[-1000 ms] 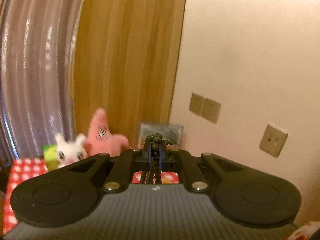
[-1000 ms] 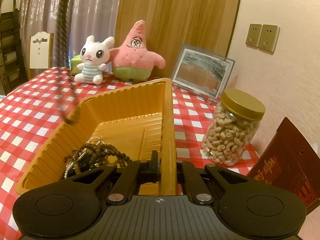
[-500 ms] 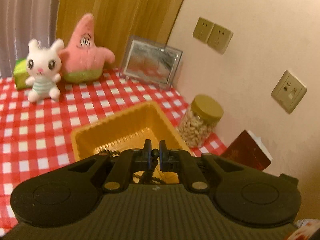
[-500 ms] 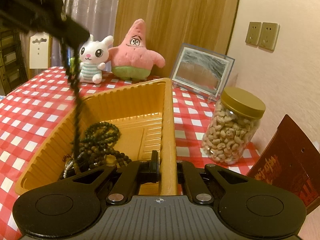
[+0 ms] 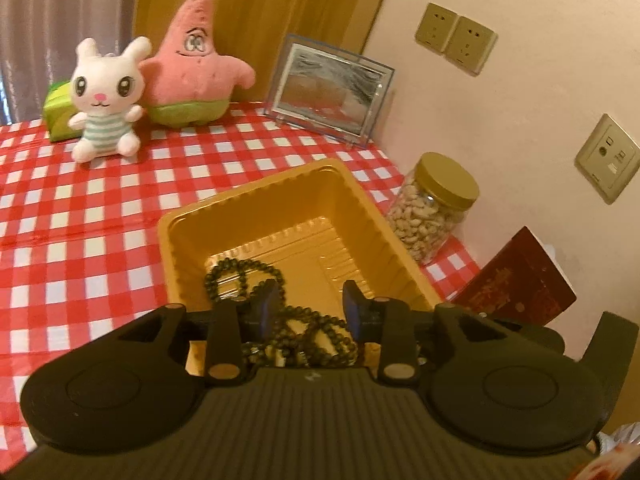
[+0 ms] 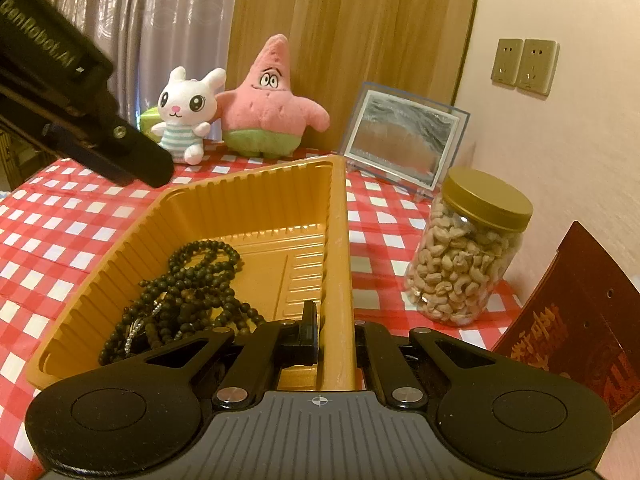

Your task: Organize jewelry

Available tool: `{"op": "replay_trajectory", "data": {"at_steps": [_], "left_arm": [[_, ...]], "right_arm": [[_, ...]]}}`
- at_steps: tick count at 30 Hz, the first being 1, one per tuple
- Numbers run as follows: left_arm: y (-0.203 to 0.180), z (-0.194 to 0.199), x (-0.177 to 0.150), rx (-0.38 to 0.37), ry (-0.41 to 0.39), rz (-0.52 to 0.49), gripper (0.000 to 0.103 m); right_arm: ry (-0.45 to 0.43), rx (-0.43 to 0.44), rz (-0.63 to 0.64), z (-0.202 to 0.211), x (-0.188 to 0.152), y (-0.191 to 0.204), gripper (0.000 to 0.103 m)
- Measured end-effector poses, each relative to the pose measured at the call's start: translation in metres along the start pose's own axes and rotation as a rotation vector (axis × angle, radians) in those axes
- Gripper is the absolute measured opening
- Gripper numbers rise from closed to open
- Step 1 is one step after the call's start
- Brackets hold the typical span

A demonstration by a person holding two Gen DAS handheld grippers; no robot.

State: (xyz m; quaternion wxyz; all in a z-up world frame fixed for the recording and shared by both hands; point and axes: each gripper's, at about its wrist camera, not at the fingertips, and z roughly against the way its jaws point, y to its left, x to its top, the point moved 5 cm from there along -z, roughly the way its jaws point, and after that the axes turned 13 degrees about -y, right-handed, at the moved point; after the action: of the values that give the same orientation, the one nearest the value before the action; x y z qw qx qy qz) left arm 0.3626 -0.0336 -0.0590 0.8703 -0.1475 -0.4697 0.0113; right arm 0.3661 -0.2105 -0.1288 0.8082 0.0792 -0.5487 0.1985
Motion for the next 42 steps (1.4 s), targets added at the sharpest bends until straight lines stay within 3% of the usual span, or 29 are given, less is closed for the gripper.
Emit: {"op": "replay_trajectory", "data": {"at_steps": [16, 28, 33, 36, 39, 42], "left_arm": [[0.030, 0.039, -0.011, 0.162, -0.055, 0.056, 0.039], [0.034, 0.082, -0.032, 0.288, -0.107, 0.105, 0.047], [0.031, 0.102, -0.041, 0.348, -0.129, 0.107, 0.061], [0.031, 0.115, -0.047, 0.373, -0.143, 0.109, 0.062], [0.031, 0.127, -0.055, 0.391, -0.149, 0.118, 0.063], [0.030, 0.138, -0.064, 0.414, -0.153, 0.124, 0.066]], "right_arm": [[0.007, 0.018, -0.006, -0.006, -0.008, -0.005, 0.004], [0.121, 0.041, -0.124, -0.016, -0.025, -0.023, 0.004], [0.176, 0.074, -0.192, -0.020, -0.030, -0.033, 0.004], [0.201, 0.092, -0.226, -0.020, -0.033, -0.037, 0.005], [0.162, 0.115, -0.235, -0.011, -0.032, -0.037, 0.014], [0.125, 0.124, -0.228, 0.001, -0.032, -0.037, 0.044]]}}
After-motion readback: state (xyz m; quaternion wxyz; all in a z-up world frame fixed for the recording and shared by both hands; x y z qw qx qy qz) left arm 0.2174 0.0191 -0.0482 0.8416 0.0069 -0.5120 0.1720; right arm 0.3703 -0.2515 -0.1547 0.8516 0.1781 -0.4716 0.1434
